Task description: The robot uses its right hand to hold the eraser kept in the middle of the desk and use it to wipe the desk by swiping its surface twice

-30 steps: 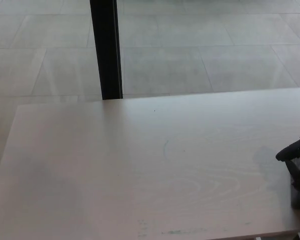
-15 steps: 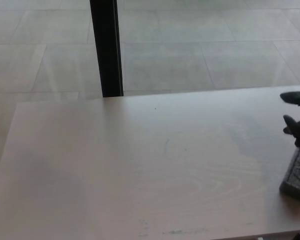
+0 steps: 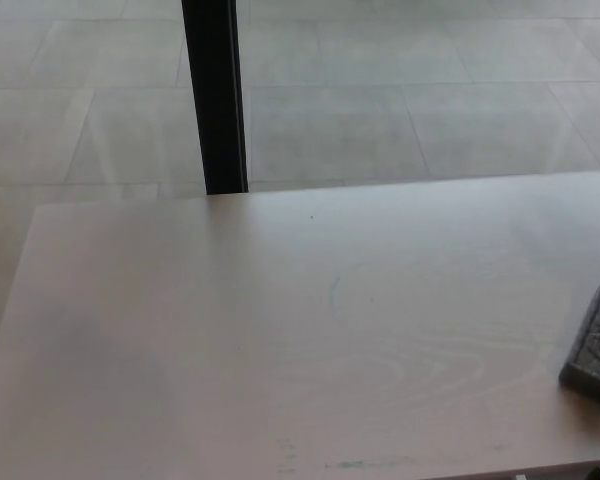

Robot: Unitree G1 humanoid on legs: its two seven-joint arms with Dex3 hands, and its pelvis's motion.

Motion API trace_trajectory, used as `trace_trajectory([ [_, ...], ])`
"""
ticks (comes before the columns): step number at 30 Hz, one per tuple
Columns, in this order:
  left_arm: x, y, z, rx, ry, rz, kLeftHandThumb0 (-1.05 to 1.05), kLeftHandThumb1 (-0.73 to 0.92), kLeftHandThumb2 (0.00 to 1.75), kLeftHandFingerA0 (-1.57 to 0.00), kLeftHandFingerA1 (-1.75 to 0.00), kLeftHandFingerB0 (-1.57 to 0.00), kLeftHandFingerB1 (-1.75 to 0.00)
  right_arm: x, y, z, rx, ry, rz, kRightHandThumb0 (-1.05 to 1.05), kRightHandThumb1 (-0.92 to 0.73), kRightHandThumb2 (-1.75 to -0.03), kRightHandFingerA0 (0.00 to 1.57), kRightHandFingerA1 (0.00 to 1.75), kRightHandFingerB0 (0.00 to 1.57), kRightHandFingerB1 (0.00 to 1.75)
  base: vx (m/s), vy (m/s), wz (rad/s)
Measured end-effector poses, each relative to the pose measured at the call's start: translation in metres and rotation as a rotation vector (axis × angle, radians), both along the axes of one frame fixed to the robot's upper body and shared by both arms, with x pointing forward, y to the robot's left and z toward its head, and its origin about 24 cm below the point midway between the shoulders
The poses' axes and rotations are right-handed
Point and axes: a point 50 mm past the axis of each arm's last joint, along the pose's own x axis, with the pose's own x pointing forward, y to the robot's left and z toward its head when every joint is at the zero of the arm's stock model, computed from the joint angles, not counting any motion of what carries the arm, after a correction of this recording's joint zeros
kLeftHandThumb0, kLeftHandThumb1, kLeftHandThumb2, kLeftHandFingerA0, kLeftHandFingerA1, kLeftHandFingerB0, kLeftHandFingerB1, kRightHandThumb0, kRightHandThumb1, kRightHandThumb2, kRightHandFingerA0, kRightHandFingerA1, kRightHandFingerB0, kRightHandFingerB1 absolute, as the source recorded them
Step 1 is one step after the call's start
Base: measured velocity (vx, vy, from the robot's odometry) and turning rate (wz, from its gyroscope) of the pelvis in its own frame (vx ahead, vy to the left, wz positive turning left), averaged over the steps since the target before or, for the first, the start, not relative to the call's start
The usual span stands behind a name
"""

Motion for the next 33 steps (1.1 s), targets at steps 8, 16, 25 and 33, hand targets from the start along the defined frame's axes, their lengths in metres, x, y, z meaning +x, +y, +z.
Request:
trace_trajectory([
  [8,-0.002,0.0,0.0,0.004,0.003,-0.001,-0.49,0.47,0.95,-0.65,-0.88,-0.44,-0.69,-0.062,-0.063,-0.004,0.117,-0.045,-0.24,-0.89,-0.53,-1.04,1.17,0.79,0.86,0.75,0.0,0.0,0.0],
  [16,-0.002,0.0,0.0,0.003,0.003,0.0,-0.51,0.67,0.6,-0.58,-0.93,-0.46,-0.66,-0.134,-0.105,-0.044,0.273,-0.057,-0.505,-0.86,-0.73,-0.61,1.08,0.9,0.65,1.04,0.0,0.0,0.0],
  [25,-0.001,0.001,0.002,0.009,-0.003,-0.001,-0.52,0.68,0.61,-0.59,-0.97,-0.48,-0.68,-0.212,-0.102,-0.16,0.607,0.05,-0.844,-0.81,-0.66,-0.66,0.76,1.14,0.47,1.14,0.0,0.0,0.0],
  [33,-0.002,0.0,0.0,0.002,0.003,0.004,-0.5,0.47,0.94,-0.66,-0.89,-0.43,-0.69,-0.233,-0.077,-0.212,0.777,0.091,-0.968,-0.72,-0.63,-0.67,0.59,1.2,0.42,1.08,0.0,0.0,0.0],
])
